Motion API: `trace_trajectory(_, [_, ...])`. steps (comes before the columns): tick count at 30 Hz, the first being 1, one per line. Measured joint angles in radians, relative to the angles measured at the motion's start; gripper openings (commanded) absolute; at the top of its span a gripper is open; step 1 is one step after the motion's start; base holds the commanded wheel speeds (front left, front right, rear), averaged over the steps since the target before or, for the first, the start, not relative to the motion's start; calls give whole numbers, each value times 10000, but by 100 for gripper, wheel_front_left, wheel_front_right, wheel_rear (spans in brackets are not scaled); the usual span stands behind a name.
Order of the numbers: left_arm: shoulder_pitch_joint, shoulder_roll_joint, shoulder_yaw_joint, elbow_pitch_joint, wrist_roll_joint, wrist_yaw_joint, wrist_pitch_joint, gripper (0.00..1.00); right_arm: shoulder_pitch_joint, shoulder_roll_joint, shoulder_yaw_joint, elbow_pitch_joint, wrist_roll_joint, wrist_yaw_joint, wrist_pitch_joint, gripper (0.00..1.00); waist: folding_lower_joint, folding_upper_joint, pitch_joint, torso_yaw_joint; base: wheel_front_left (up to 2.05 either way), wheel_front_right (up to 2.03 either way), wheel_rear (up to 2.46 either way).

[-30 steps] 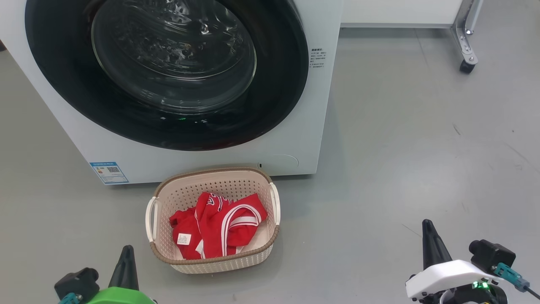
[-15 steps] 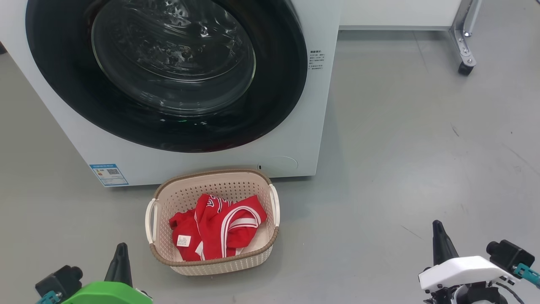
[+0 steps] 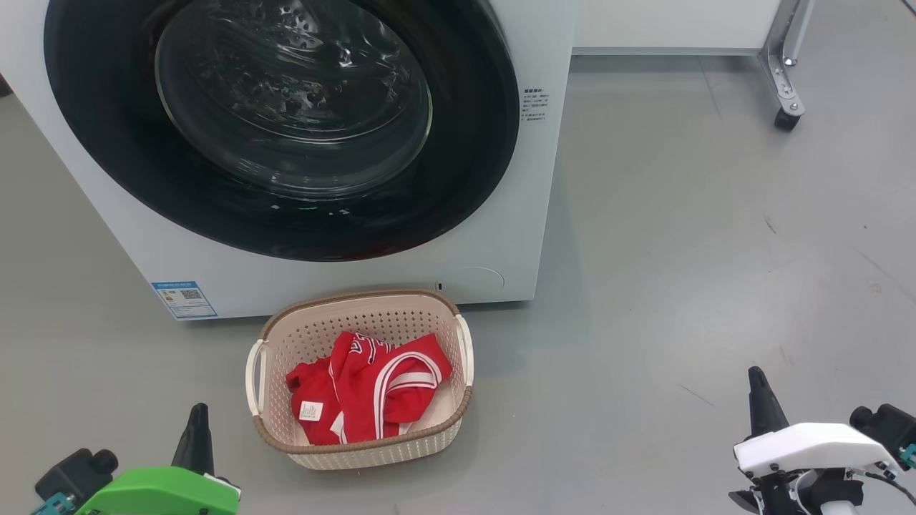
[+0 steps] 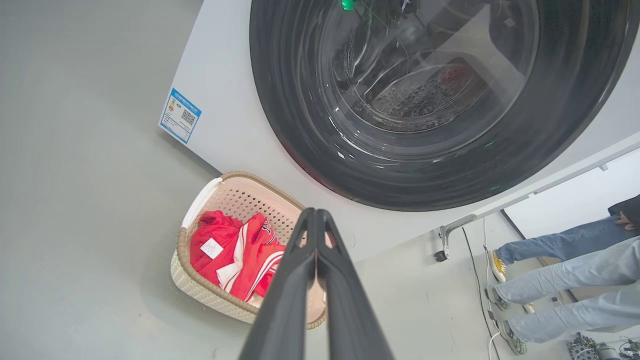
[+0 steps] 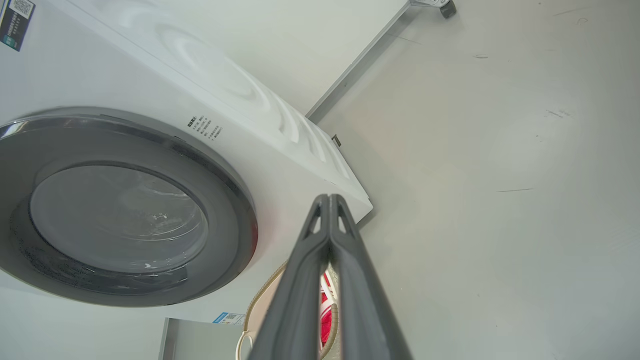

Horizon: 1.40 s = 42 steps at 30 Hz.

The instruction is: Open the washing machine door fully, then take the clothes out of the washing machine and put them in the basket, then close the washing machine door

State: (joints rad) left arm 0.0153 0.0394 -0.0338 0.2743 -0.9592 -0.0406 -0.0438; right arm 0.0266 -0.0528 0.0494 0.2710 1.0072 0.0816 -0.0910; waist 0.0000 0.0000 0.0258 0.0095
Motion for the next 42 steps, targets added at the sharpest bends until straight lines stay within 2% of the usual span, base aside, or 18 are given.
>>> trace_trajectory(42, [-630, -15, 1020, 23, -5647, -719, 1396, 0, -645, -213, -1007, 4, 5745, 311, 1266, 0, 0, 0, -207, -83, 0, 0, 0])
